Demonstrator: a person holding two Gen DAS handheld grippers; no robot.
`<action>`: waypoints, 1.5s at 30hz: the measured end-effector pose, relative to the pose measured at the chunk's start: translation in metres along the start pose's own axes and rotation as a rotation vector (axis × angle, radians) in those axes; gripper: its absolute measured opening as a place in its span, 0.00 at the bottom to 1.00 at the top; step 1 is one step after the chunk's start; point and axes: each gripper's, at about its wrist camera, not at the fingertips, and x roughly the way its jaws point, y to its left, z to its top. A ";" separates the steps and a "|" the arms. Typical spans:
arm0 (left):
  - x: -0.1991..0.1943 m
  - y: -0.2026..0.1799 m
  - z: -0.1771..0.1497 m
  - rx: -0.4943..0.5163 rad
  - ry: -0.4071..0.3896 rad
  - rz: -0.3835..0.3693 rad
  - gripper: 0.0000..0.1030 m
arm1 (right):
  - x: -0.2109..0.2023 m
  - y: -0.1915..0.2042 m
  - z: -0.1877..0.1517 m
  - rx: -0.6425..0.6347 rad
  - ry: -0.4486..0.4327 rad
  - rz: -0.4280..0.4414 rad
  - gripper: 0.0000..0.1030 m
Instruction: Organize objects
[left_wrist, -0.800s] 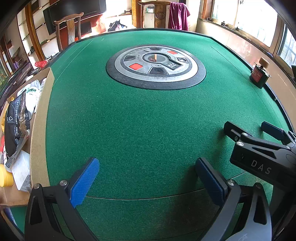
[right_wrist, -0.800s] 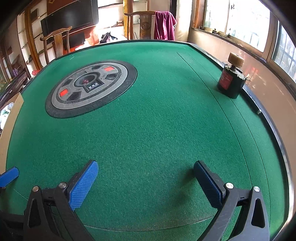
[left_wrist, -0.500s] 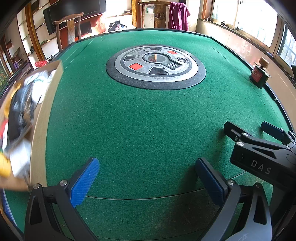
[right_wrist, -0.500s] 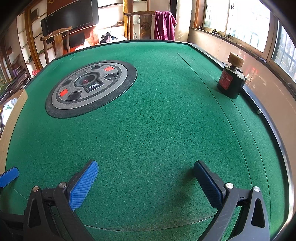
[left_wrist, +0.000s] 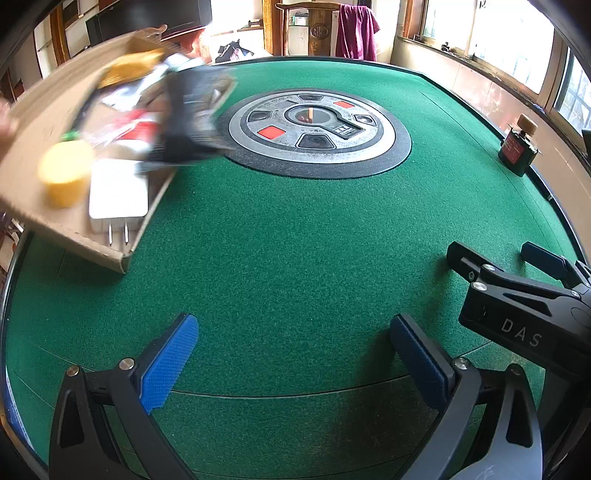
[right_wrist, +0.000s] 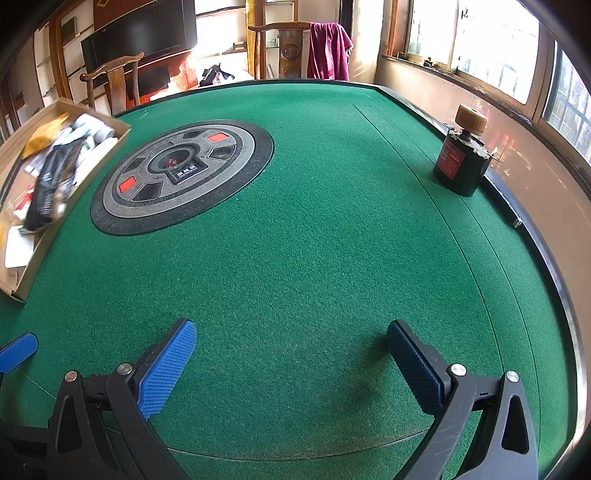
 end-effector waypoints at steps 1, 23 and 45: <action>0.000 0.000 0.000 0.000 0.000 0.000 1.00 | 0.000 0.000 0.000 0.000 0.000 0.000 1.00; 0.001 -0.002 0.000 -0.001 0.000 0.000 1.00 | 0.000 -0.001 0.000 -0.001 -0.001 0.000 1.00; 0.000 -0.001 0.000 -0.001 0.001 0.000 1.00 | 0.001 0.000 0.001 -0.001 0.000 0.001 1.00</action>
